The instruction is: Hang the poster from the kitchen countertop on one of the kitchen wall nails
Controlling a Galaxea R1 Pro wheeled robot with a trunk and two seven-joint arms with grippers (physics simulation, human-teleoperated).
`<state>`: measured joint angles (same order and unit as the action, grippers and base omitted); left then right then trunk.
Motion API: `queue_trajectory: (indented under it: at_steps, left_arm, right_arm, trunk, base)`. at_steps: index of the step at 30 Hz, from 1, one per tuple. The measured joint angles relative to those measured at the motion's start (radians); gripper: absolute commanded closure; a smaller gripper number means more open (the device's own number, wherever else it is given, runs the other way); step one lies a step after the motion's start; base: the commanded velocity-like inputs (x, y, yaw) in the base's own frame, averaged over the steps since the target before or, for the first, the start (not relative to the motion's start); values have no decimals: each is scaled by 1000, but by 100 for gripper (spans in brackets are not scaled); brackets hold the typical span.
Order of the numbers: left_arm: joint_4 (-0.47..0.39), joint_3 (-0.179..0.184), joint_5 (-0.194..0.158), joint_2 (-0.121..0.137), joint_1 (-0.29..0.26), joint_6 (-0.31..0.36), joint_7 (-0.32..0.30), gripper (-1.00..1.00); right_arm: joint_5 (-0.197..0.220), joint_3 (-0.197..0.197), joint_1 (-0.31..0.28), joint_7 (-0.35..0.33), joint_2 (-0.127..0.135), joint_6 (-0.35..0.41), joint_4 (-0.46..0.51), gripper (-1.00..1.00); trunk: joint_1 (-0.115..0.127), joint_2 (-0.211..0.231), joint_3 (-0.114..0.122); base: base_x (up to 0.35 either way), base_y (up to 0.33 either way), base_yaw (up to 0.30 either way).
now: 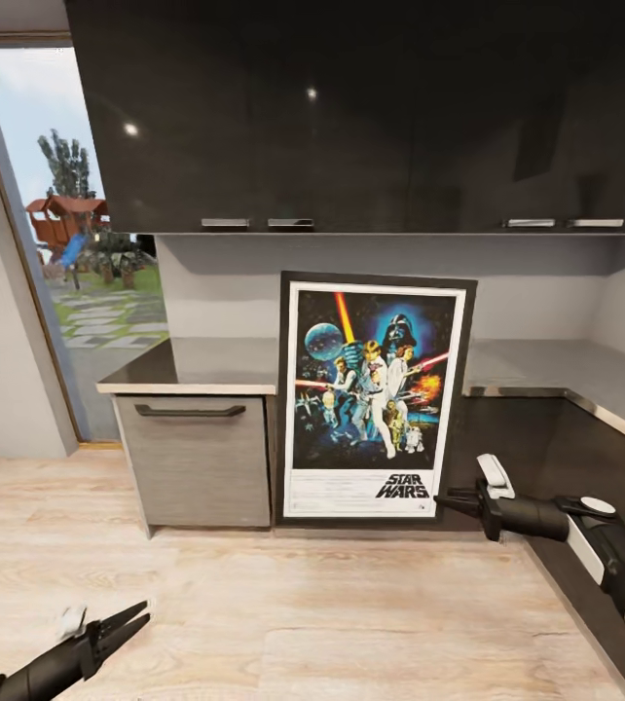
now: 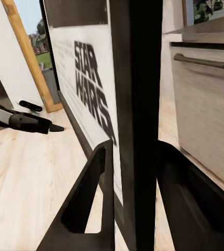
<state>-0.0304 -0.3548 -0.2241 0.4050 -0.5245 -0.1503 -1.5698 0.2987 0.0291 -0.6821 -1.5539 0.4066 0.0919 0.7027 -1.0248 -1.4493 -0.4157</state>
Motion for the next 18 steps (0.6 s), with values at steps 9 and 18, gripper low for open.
queue_trajectory:
  at_steps: [9,18]
  left_arm:
    - [0,0,0,0,5,2,0,-100]
    - [0,0,0,1,5,3,0,-100]
  right_arm:
    - [0,1,0,1,-1,0,0,100]
    - [0,1,0,1,-1,-5,0,100]
  trunk:
    - [0,0,0]
    - [0,0,0]
  base:
    - [252,135,292]
    - [264,134,66]
